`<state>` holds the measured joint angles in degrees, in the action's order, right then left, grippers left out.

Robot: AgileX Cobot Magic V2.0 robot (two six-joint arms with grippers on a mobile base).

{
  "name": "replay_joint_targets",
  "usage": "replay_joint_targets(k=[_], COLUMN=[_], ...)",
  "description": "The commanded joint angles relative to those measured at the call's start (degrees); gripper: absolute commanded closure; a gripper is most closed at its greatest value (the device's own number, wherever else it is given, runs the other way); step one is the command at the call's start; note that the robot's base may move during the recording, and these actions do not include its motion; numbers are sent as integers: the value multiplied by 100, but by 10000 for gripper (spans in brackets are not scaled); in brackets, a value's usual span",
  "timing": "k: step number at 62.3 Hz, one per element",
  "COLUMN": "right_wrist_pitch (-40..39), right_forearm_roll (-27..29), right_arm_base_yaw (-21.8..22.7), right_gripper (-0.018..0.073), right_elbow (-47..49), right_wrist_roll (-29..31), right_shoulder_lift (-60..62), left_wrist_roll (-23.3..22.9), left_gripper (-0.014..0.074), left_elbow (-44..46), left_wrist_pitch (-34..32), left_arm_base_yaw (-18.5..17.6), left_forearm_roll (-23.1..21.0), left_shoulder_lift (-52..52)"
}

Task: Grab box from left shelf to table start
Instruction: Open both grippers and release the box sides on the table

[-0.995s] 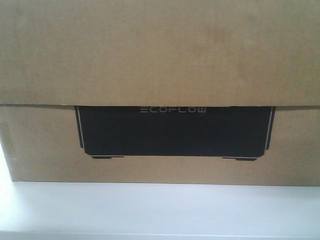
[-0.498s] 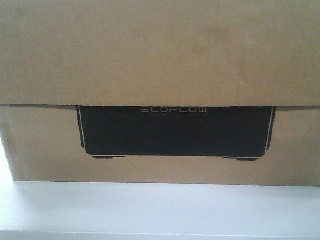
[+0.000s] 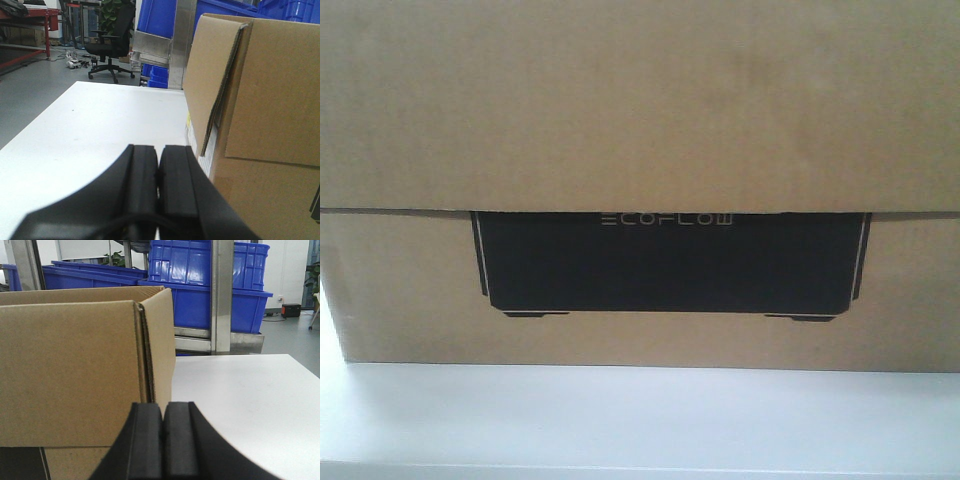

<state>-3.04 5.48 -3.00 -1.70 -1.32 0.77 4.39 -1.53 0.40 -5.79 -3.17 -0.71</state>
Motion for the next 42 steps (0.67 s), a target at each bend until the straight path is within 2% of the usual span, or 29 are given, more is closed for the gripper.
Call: replay_joint_targets(k=[1,42], right_wrist_pitch=[-524,-524], right_forearm_roll=[-67,-67], right_arm_base_yaw=[16,16], right_gripper=[510,510], right_elbow=[12,12], right_wrist_roll=[44,44], right_shoulder_lift=[3,3], left_wrist_roll=[20,20], left_gripper=[616,616], left_elbow=[-166,-166], left_wrist_pitch=[-491,-491], left_arm_base_yaw=[16,16], left_forearm_roll=[-37,-37], left_shoulder_lift=[-77,-77])
